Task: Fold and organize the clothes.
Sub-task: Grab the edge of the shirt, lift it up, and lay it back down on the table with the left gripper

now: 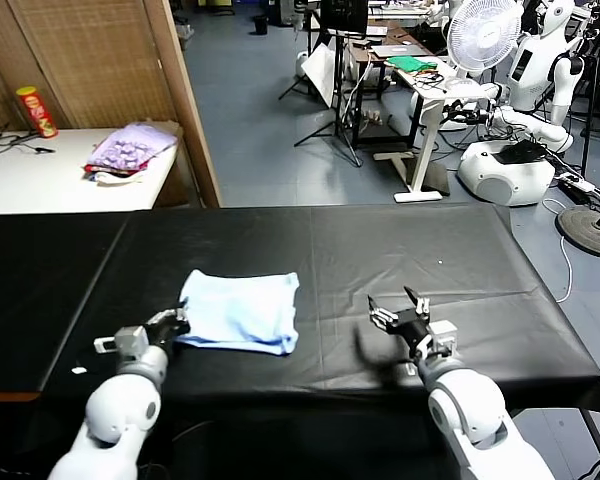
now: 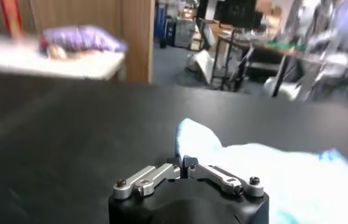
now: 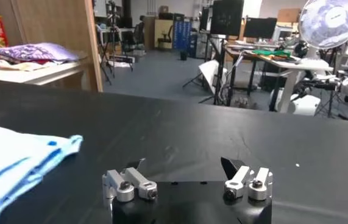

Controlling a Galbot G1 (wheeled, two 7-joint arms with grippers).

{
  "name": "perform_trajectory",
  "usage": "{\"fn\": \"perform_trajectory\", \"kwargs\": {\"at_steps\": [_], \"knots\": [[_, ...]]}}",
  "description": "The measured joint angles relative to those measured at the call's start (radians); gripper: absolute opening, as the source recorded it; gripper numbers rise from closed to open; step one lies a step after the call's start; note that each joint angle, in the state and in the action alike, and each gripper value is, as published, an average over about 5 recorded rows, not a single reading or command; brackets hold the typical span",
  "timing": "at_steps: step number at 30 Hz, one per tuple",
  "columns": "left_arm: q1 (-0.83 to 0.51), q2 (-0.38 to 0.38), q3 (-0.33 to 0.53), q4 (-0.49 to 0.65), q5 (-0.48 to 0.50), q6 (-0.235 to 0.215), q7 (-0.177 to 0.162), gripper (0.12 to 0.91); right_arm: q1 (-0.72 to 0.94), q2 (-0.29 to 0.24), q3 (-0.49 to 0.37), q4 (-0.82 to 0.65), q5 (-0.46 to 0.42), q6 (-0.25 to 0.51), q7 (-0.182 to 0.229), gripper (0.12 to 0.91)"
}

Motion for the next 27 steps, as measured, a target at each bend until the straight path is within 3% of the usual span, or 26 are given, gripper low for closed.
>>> {"fn": "perform_trajectory", "kwargs": {"at_steps": [3,7,12,15,20,23,27], "knots": [[0.001,0.073,-0.021,0.005,0.098,0.000,0.003,0.142,0.000,-0.001,0.002,0.001,0.002,0.000,0.000,0.798],[0.010,0.191,-0.066,0.017,0.136,0.006,0.002,0.142,0.007,-0.003,0.001,0.003,0.007,0.000,0.000,0.798],[0.032,0.325,-0.133,-0.006,0.191,0.039,-0.002,0.142,0.011,0.001,-0.003,-0.002,0.009,0.001,-0.002,0.798],[0.046,0.362,-0.157,-0.053,0.230,0.070,-0.008,0.142,0.007,0.002,-0.002,-0.005,0.009,0.002,-0.002,0.798],[0.036,0.348,-0.127,-0.172,0.157,0.120,-0.052,0.142,-0.004,-0.002,0.005,-0.006,0.008,0.002,-0.003,0.798],[0.011,0.297,-0.057,-0.219,0.060,0.113,-0.080,0.142,-0.011,-0.005,0.010,-0.003,0.005,0.000,-0.003,0.798],[-0.021,0.202,0.068,-0.239,-0.019,0.072,-0.090,0.142,-0.019,-0.006,0.014,-0.001,0.001,-0.001,-0.003,0.798]]}}
